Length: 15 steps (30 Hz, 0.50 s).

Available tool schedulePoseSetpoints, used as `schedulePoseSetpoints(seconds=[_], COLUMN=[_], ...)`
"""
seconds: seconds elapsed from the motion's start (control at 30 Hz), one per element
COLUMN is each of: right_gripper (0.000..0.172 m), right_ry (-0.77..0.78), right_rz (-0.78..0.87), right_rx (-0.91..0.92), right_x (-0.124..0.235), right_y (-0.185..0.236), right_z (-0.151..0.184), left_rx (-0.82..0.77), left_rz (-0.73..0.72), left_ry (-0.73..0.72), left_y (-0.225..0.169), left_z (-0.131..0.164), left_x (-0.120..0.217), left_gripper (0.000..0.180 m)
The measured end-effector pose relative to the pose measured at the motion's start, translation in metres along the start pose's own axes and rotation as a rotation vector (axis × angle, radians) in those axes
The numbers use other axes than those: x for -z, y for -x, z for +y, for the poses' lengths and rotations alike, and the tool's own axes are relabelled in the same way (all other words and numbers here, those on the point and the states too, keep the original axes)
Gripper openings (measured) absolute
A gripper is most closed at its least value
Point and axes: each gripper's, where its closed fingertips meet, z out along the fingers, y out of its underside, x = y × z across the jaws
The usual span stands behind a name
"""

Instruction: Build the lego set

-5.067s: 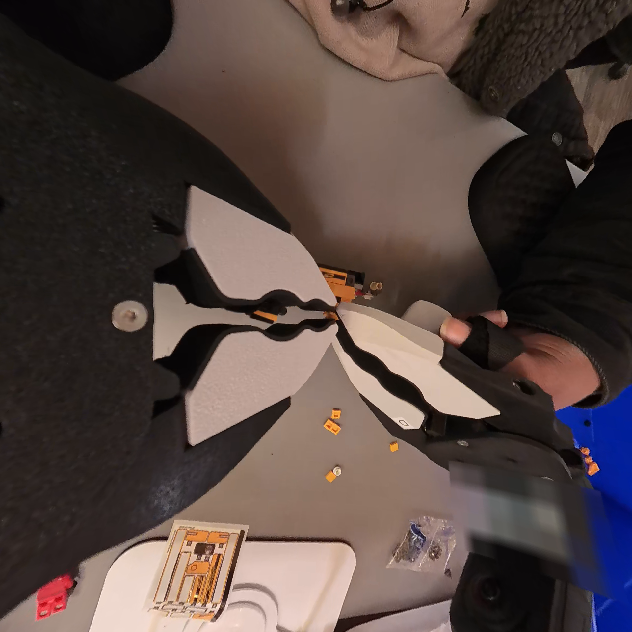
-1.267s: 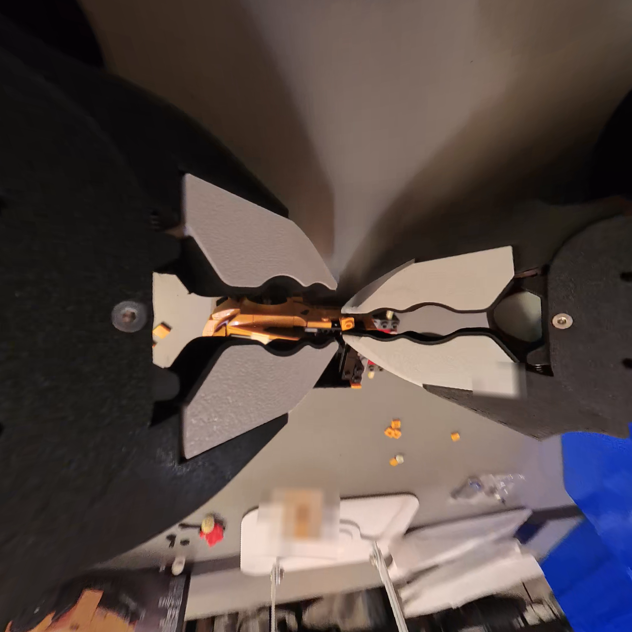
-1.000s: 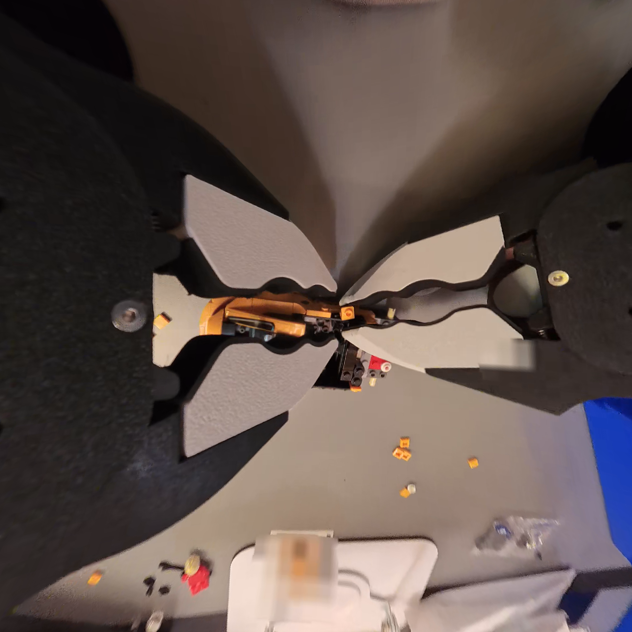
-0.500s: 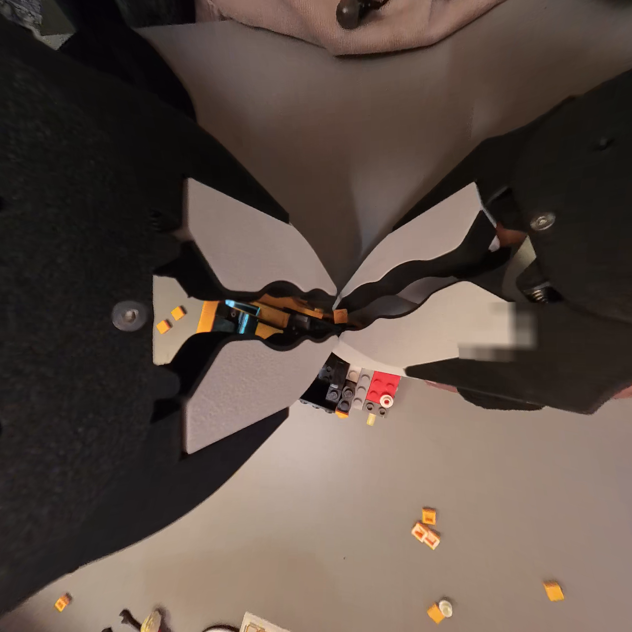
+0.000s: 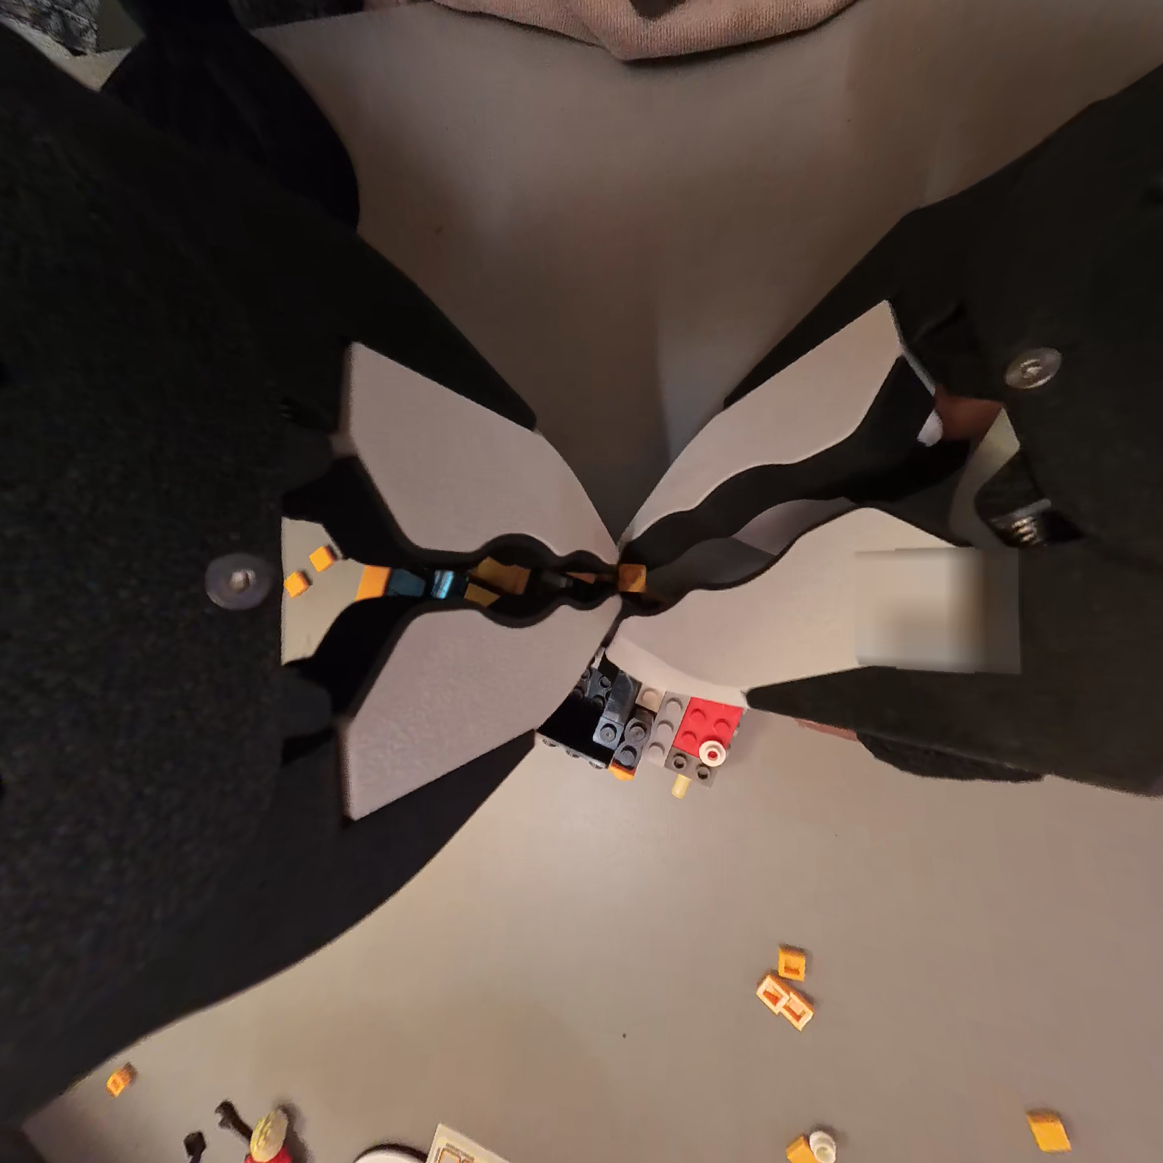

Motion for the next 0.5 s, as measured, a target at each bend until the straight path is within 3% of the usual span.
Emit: schedulePoseSetpoints(seconds=[0.5], right_gripper=[0.006], right_ry=[-0.013], right_rz=[0.030], right_rx=[-0.002], right_x=[0.0020], right_y=[0.0000], right_z=[0.0046], left_rx=[-0.132], left_rz=[-0.084], left_ry=[0.016], left_y=[0.0083], left_z=[0.0034], left_x=[0.0013], left_gripper=[0.032])
